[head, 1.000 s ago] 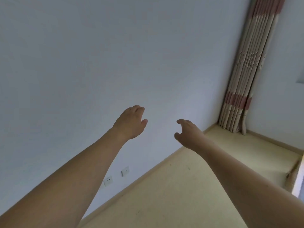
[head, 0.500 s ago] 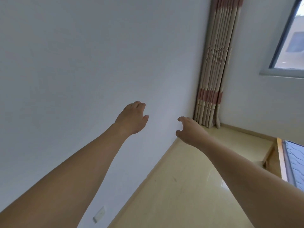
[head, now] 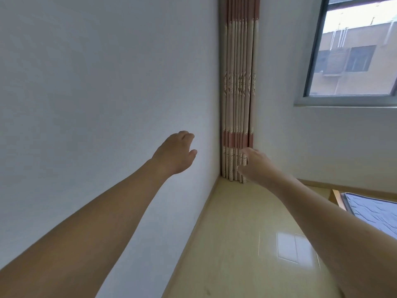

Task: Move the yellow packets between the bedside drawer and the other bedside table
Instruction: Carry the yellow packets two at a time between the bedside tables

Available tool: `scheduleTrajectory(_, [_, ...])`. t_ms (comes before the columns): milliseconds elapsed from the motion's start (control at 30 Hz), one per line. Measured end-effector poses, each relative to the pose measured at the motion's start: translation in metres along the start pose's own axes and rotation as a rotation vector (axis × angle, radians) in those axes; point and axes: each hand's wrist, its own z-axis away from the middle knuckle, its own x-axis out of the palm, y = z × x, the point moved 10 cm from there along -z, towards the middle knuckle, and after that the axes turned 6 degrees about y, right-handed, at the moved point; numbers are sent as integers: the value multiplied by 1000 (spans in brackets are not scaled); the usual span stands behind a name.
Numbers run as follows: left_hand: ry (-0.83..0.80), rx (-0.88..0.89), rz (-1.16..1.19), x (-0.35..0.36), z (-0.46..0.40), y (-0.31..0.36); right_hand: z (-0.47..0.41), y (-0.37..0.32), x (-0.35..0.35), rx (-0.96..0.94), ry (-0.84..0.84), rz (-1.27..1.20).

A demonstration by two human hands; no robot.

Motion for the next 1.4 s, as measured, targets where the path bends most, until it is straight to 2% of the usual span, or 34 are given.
scheduleTrajectory(200, [-20, 125, 98, 97, -138, 31, -119, 73, 12, 90, 19, 27])
scheduleTrajectory(333, [4, 298, 46, 158, -238, 48, -214, 122, 18, 126, 47, 64])
scheduleTrajectory(467, [42, 412, 22, 188, -358, 55, -320, 171, -15, 209, 124, 98])
scheduleTrajectory(700, [28, 379, 232, 253, -550, 98, -465, 248, -50, 301, 194, 152])
scheduleTrajectory(1033, [-78, 486, 200, 421, -759, 205, -649, 424, -51, 394, 194, 190])
scheduleTrajectory(1300, [-58, 465, 264, 492, -957, 291, -802, 554, -126, 414, 293, 220])
scheduleTrajectory(1400, [-79, 491, 301, 521, -1007, 333, -845, 606, -131, 451, 270, 205])
